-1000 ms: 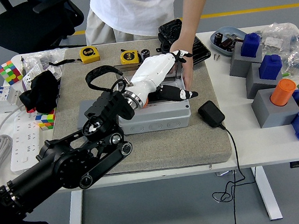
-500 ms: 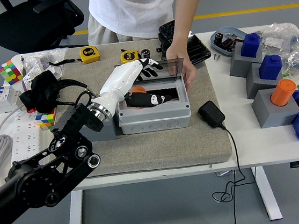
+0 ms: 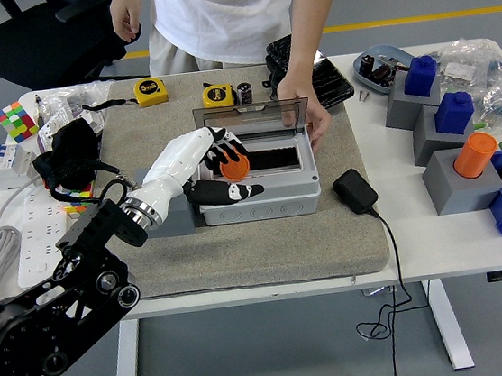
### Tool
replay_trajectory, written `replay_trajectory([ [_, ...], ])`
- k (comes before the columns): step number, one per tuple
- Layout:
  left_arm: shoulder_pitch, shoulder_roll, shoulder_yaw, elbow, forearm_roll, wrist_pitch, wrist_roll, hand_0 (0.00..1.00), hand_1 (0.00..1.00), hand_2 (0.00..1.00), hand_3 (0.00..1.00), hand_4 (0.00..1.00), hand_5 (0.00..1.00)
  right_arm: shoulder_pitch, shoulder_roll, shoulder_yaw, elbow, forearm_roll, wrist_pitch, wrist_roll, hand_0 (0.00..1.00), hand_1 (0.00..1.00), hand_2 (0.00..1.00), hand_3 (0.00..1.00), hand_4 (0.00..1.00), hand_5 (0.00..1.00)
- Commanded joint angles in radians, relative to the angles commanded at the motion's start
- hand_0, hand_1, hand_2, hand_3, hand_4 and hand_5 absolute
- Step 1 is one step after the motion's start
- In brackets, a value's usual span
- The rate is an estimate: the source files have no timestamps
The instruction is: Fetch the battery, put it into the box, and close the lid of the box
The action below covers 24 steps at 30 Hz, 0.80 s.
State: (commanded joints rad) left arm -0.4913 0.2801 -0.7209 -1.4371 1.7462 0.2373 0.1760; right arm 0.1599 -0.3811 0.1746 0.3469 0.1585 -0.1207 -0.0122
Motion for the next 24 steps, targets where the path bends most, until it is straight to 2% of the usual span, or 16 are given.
replay_trajectory([
  [5,-0.01,-0.014,0.021,0.036,0.001,0.005,-0.009,0.358,0.498,0.515,0.541,0.998,0.397,0.0,0.0,-0.004,0.0,0.002,0.0,0.0,0.504,0.621,0.659,0.56,0.945,0.512],
  [9,-0.026,-0.037,0.036,0.079,-0.002,0.011,-0.02,0.363,0.51,0.518,0.543,0.998,0.403,0.0,-0.001,-0.006,0.0,0.004,0.001,0.0,0.504,0.621,0.659,0.56,0.945,0.512],
  [15,-0.065,-0.089,0.057,0.146,-0.013,0.024,-0.045,0.365,0.517,0.522,0.547,0.998,0.408,0.0,0.0,-0.004,0.001,0.003,0.0,0.001,0.504,0.621,0.659,0.559,0.944,0.511],
  [24,-0.135,-0.174,0.051,0.227,-0.023,0.047,-0.078,0.375,0.529,0.521,0.547,0.998,0.409,0.001,0.001,-0.002,0.004,-0.002,0.0,0.002,0.503,0.621,0.659,0.559,0.944,0.51],
])
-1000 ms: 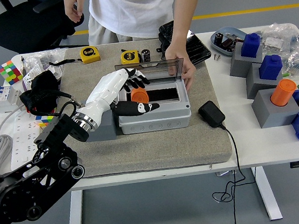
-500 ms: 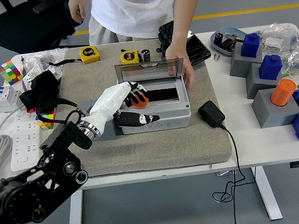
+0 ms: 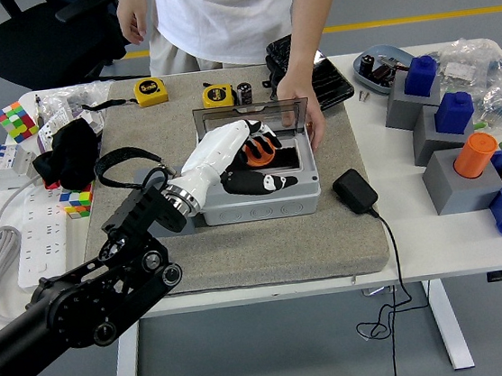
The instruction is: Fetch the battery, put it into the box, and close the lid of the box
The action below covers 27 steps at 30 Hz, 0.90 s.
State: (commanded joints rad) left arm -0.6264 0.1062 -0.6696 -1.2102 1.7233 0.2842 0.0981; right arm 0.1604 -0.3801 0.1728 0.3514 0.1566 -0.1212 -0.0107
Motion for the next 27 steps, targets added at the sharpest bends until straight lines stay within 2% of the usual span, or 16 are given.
replay_trajectory([
  [7,-0.048,-0.05,0.02,0.077,-0.031,0.005,-0.017,0.384,0.533,0.521,0.548,0.998,0.407,0.002,0.0,-0.006,0.001,0.002,0.0,0.0,0.504,0.62,0.659,0.559,0.944,0.509],
  [18,-0.079,-0.106,0.044,0.096,-0.092,0.016,-0.051,0.39,0.534,0.521,0.548,0.998,0.401,0.005,0.001,-0.013,0.002,0.002,0.0,0.001,0.504,0.62,0.659,0.559,0.944,0.509],
  [24,-0.076,-0.106,0.04,0.085,-0.094,0.013,-0.052,0.393,0.535,0.522,0.55,0.998,0.397,0.005,0.002,-0.008,0.003,-0.002,-0.001,0.002,0.505,0.62,0.659,0.559,0.943,0.509],
  [27,-0.067,-0.096,0.026,0.07,-0.09,0.011,-0.049,0.397,0.539,0.522,0.549,0.998,0.396,0.003,0.002,-0.008,0.003,-0.002,-0.001,0.002,0.504,0.62,0.66,0.559,0.943,0.509],
])
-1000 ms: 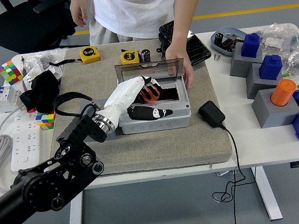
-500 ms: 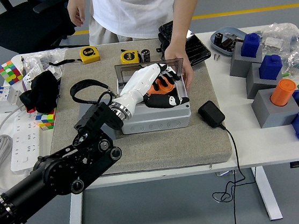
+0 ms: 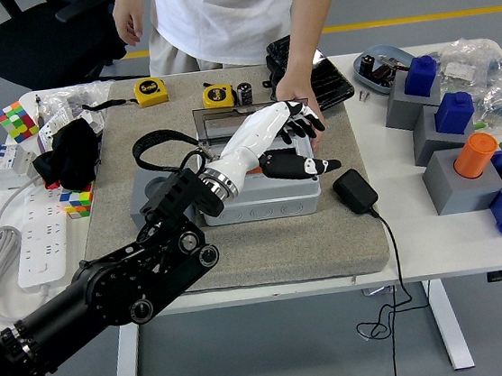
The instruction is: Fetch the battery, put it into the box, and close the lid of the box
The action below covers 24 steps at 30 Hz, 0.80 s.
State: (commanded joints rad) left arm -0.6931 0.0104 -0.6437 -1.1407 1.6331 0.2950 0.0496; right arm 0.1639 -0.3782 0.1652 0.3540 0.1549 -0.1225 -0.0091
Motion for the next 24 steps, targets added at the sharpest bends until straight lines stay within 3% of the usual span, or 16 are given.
replay_trajectory([
  [5,0.029,0.035,-0.055,-0.038,0.002,0.021,-0.028,0.403,0.545,0.522,0.55,0.998,0.398,-0.002,0.0,0.004,-0.001,0.001,0.0,0.0,0.505,0.62,0.659,0.559,0.943,0.508],
  [9,0.049,0.047,-0.122,-0.049,0.01,0.045,-0.057,0.403,0.545,0.522,0.55,0.998,0.398,-0.002,0.001,0.006,-0.001,0.001,0.0,0.0,0.505,0.62,0.659,0.559,0.943,0.508],
  [10,0.052,0.048,-0.14,-0.049,0.01,0.051,-0.064,0.52,0.601,0.554,0.576,0.998,0.403,-0.002,0.001,0.006,-0.001,0.001,0.0,0.0,0.505,0.62,0.659,0.558,0.942,0.507],
  [15,0.045,0.046,-0.202,-0.023,0.031,0.058,-0.058,0.52,0.601,0.554,0.576,0.998,0.403,-0.002,0.001,0.003,-0.001,0.002,0.0,0.0,0.505,0.62,0.659,0.558,0.942,0.507],
  [16,0.039,0.044,-0.208,-0.013,0.04,0.055,-0.048,0.669,0.695,0.638,0.667,0.998,0.406,-0.002,0.002,0.003,-0.001,0.001,-0.001,0.0,0.505,0.62,0.658,0.558,0.942,0.507],
  [21,0.018,0.036,-0.203,0.019,0.069,0.041,-0.018,0.669,0.695,0.638,0.667,0.998,0.406,0.0,0.001,0.003,0.0,0.001,-0.001,0.001,0.505,0.62,0.658,0.558,0.942,0.507],
  [22,0.014,0.034,-0.195,0.024,0.072,0.038,-0.015,0.764,0.783,0.738,0.757,0.998,0.419,-0.001,0.001,0.002,0.0,0.001,-0.001,0.0,0.507,0.62,0.658,0.559,0.943,0.506],
  [24,0.003,0.03,-0.174,0.033,0.083,0.028,0.002,0.764,0.783,0.738,0.757,0.998,0.419,0.0,0.001,0.0,0.0,0.002,-0.001,0.0,0.507,0.62,0.658,0.559,0.943,0.506],
])
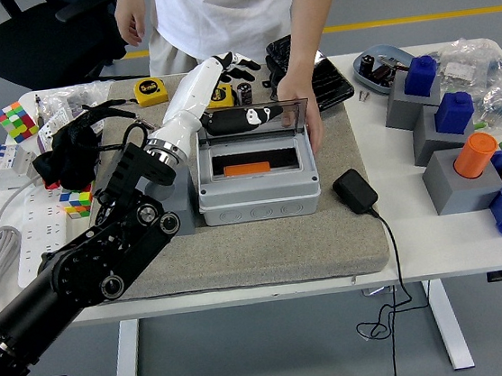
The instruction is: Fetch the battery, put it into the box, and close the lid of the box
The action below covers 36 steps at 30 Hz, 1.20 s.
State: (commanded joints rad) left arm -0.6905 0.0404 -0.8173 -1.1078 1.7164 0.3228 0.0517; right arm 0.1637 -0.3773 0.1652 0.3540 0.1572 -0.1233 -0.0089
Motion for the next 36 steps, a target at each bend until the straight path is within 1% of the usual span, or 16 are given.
replay_trajectory([
  [2,-0.01,-0.002,0.021,0.007,0.005,-0.008,0.013,0.764,0.783,0.738,0.757,0.998,0.419,0.0,0.0,0.0,0.0,0.0,0.0,0.0,0.507,0.62,0.658,0.559,0.943,0.506],
  [5,-0.03,0.002,0.068,0.018,0.015,-0.034,0.048,0.757,0.779,0.733,0.753,0.998,0.426,0.001,-0.001,0.0,0.001,0.0,0.0,0.0,0.507,0.62,0.659,0.559,0.942,0.506],
  [9,-0.046,0.013,0.115,0.028,0.019,-0.056,0.074,0.757,0.779,0.733,0.753,0.998,0.426,0.002,-0.002,-0.001,0.001,0.0,0.0,0.0,0.507,0.62,0.659,0.559,0.942,0.506],
  [10,-0.048,0.017,0.126,0.027,0.017,-0.061,0.08,0.74,0.765,0.718,0.744,0.998,0.435,0.001,-0.003,0.0,0.001,0.0,0.0,0.0,0.505,0.62,0.659,0.559,0.942,0.506],
  [12,-0.047,0.025,0.139,0.02,0.018,-0.07,0.091,0.74,0.765,0.718,0.744,0.998,0.435,0.001,-0.003,-0.002,0.0,0.0,0.0,-0.001,0.505,0.62,0.659,0.559,0.942,0.506],
  [15,-0.038,0.042,0.153,-0.012,0.015,-0.077,0.104,0.74,0.765,0.718,0.744,0.998,0.435,-0.001,-0.003,-0.002,0.0,0.0,0.0,0.0,0.505,0.62,0.659,0.559,0.942,0.506],
  [16,-0.034,0.048,0.156,-0.025,0.013,-0.079,0.109,0.727,0.743,0.7,0.735,0.998,0.434,-0.002,-0.003,-0.001,0.0,0.0,0.0,0.0,0.505,0.62,0.659,0.559,0.942,0.506],
  [17,-0.03,0.053,0.16,-0.037,0.01,-0.08,0.112,0.727,0.743,0.7,0.735,0.998,0.434,-0.003,-0.003,-0.001,0.0,-0.001,0.0,0.0,0.505,0.62,0.659,0.559,0.942,0.506],
  [21,-0.012,0.077,0.172,-0.097,-0.003,-0.09,0.129,0.727,0.743,0.7,0.735,0.998,0.434,-0.006,-0.003,0.0,0.0,-0.002,0.0,0.0,0.505,0.62,0.659,0.559,0.942,0.506],
  [22,-0.007,0.082,0.175,-0.112,-0.006,-0.093,0.133,0.691,0.722,0.687,0.724,0.998,0.44,-0.007,-0.003,0.001,0.0,-0.002,0.0,0.0,0.51,0.62,0.659,0.559,0.942,0.505],
  [26,0.008,0.099,0.184,-0.153,-0.022,-0.115,0.158,0.691,0.722,0.687,0.724,0.998,0.44,-0.006,-0.002,0.006,0.0,-0.004,0.0,0.001,0.51,0.62,0.659,0.559,0.942,0.505],
  [27,0.012,0.102,0.187,-0.161,-0.028,-0.12,0.165,0.691,0.722,0.687,0.724,0.998,0.44,-0.006,-0.001,0.007,0.001,-0.004,0.0,0.001,0.51,0.62,0.659,0.559,0.942,0.505],
  [28,0.016,0.105,0.188,-0.166,-0.032,-0.124,0.169,0.638,0.706,0.676,0.718,0.995,0.453,-0.006,-0.001,0.008,0.001,-0.005,0.0,0.001,0.507,0.62,0.659,0.559,0.942,0.505],
  [30,0.029,0.111,0.189,-0.177,-0.051,-0.137,0.186,0.638,0.706,0.676,0.718,0.995,0.453,-0.006,-0.001,0.01,0.001,-0.005,-0.001,0.001,0.507,0.62,0.659,0.559,0.942,0.505],
  [36,0.046,0.119,0.189,-0.188,-0.092,-0.147,0.194,0.644,0.704,0.674,0.713,0.996,0.462,-0.009,-0.001,0.01,0.0,-0.003,0.0,0.001,0.507,0.62,0.659,0.559,0.942,0.505],
])
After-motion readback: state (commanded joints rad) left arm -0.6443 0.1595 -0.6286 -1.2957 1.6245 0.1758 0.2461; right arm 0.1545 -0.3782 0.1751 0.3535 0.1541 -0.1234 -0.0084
